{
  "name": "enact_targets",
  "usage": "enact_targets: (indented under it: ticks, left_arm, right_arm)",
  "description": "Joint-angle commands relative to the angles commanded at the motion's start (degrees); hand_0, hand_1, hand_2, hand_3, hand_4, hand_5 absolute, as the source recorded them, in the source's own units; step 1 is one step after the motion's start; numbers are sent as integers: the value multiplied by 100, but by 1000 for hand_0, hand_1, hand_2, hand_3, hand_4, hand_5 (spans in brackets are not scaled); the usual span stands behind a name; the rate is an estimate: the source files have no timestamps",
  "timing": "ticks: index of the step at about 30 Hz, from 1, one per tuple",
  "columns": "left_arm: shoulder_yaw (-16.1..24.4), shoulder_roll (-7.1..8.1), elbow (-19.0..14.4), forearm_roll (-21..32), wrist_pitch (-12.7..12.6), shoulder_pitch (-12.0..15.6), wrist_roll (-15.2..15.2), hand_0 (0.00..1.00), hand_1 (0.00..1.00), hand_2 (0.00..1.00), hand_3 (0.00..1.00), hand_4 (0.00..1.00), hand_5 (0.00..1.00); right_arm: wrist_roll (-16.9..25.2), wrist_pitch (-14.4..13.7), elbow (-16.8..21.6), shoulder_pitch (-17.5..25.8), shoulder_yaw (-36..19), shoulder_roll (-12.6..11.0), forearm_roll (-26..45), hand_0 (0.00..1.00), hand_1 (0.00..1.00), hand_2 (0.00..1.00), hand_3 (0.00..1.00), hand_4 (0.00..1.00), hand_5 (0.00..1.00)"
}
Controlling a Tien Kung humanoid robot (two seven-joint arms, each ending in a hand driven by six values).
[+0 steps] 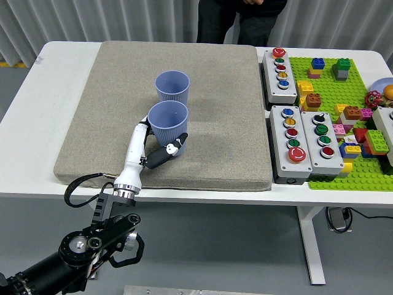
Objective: Pick cup pour cup place
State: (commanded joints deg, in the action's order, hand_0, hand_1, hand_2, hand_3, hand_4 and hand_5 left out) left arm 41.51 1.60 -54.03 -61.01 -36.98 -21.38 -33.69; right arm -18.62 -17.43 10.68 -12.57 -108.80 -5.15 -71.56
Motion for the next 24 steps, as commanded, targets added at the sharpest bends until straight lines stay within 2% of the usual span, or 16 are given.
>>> enact_targets:
  ticks: [12,24]
  left_arm:
    - [-71,-75,354,116,0,-248,-27,462,492,582,566,706,402]
    - [-133,-152,601,238,0,-286,-92,472,499,584,561,706,411]
  right_arm:
    - [-1,-4,4,-47,3,0,22,676,621,573,563,2,184]
    - [-4,-10,5,-57,1,6,28,676,621,573,564,2,183]
